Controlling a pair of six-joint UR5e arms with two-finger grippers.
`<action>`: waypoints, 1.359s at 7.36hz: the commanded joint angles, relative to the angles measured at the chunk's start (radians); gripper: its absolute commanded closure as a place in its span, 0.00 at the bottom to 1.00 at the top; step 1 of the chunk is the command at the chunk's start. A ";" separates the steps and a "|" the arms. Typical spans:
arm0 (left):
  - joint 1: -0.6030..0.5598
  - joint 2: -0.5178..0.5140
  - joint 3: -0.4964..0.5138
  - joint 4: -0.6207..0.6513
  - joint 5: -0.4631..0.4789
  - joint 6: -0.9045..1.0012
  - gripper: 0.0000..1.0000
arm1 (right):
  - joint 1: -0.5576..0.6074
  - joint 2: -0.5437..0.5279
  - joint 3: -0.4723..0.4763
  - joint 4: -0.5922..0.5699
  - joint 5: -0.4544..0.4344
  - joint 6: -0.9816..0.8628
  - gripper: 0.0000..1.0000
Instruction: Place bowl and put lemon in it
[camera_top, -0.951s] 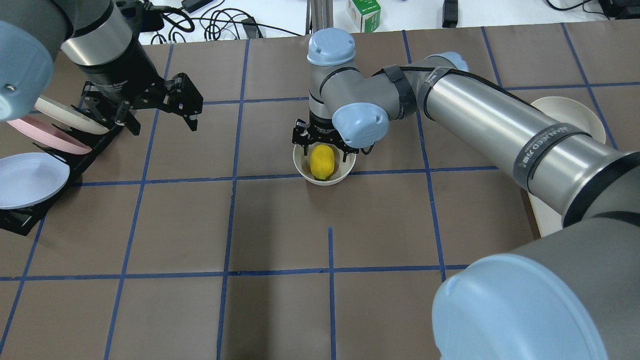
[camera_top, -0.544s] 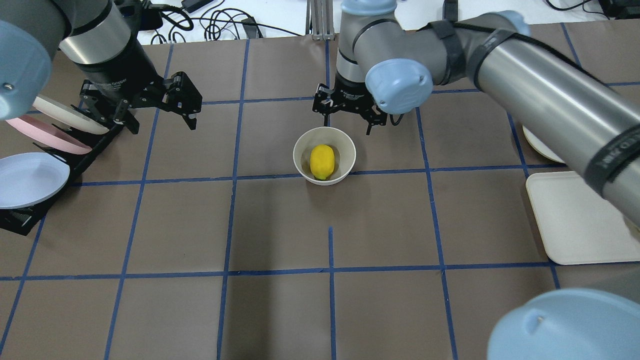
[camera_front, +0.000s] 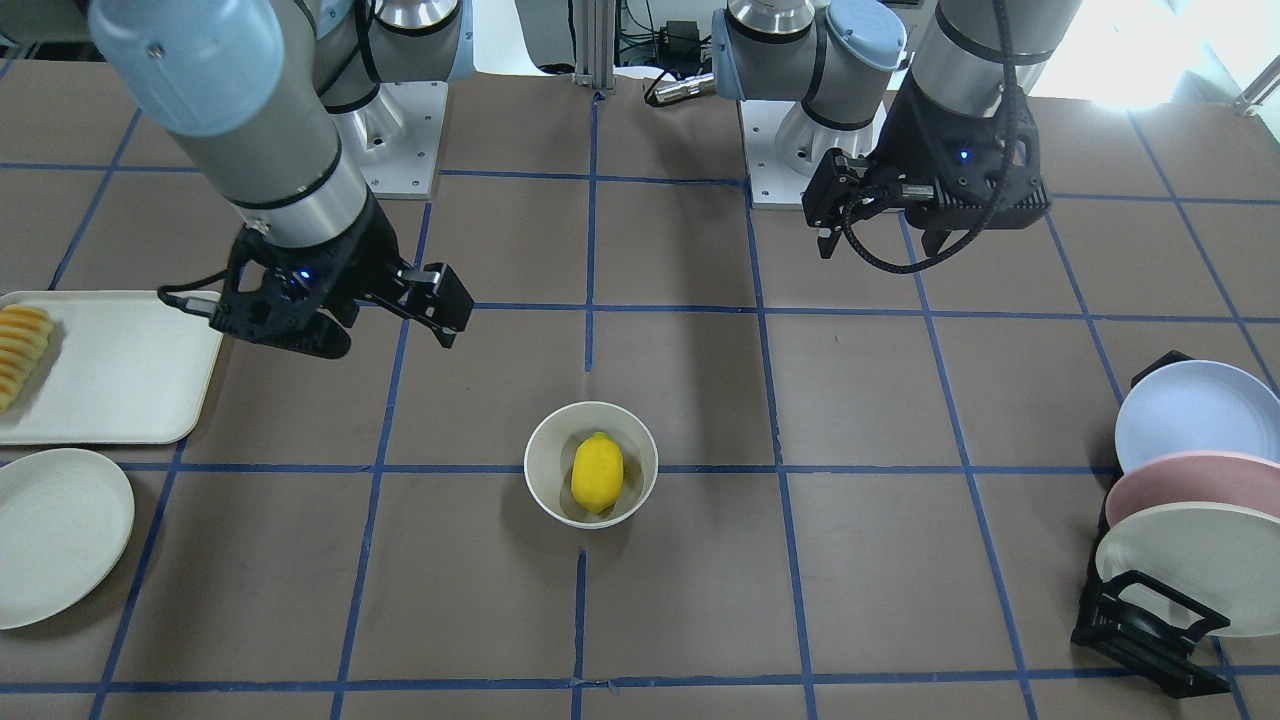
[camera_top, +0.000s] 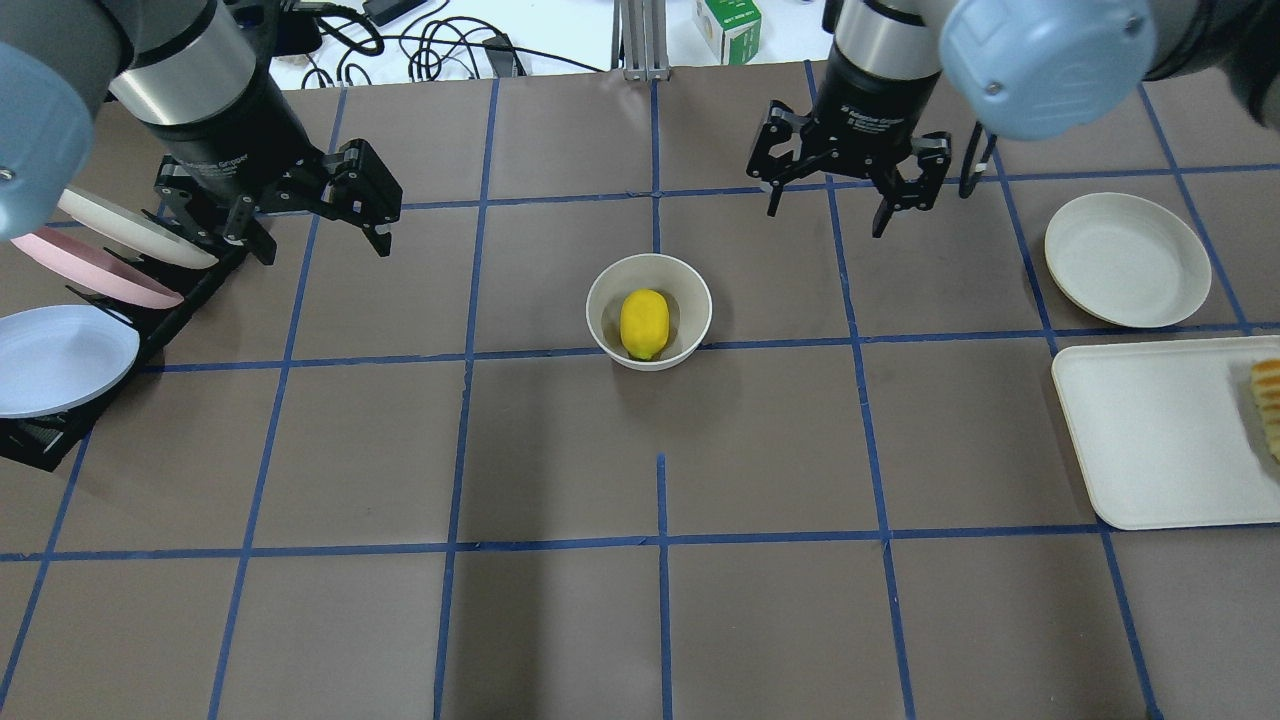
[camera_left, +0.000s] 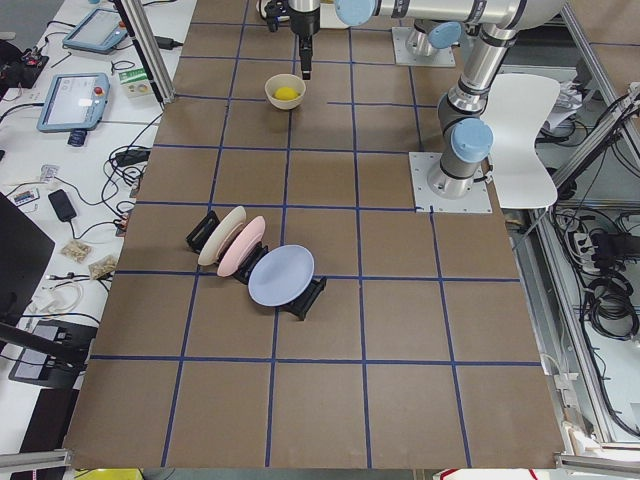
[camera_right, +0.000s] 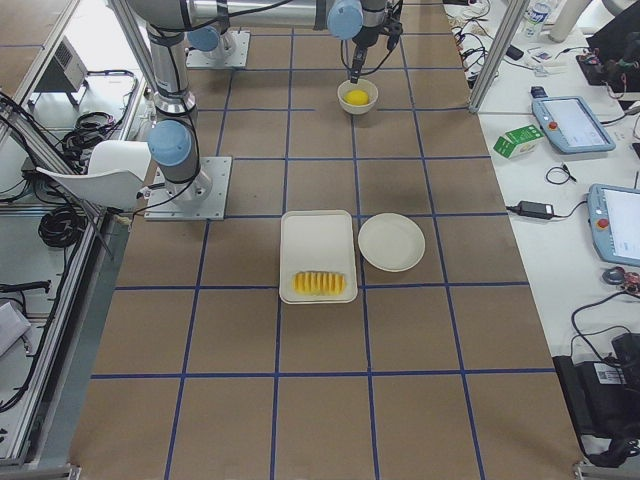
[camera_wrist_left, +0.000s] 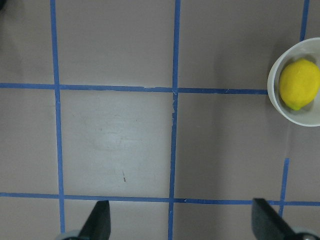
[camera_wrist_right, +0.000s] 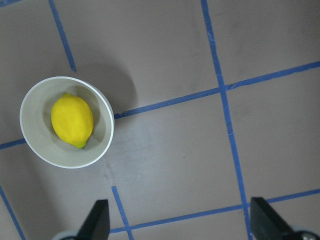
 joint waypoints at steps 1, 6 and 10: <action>-0.001 0.001 -0.009 0.000 -0.004 0.001 0.00 | -0.048 -0.100 0.003 0.121 -0.043 -0.167 0.00; 0.002 -0.046 0.011 0.005 -0.008 -0.021 0.00 | -0.128 -0.232 0.107 0.202 -0.064 -0.302 0.00; -0.016 -0.044 0.048 -0.046 -0.005 -0.033 0.00 | -0.138 -0.240 0.132 0.177 -0.060 -0.317 0.00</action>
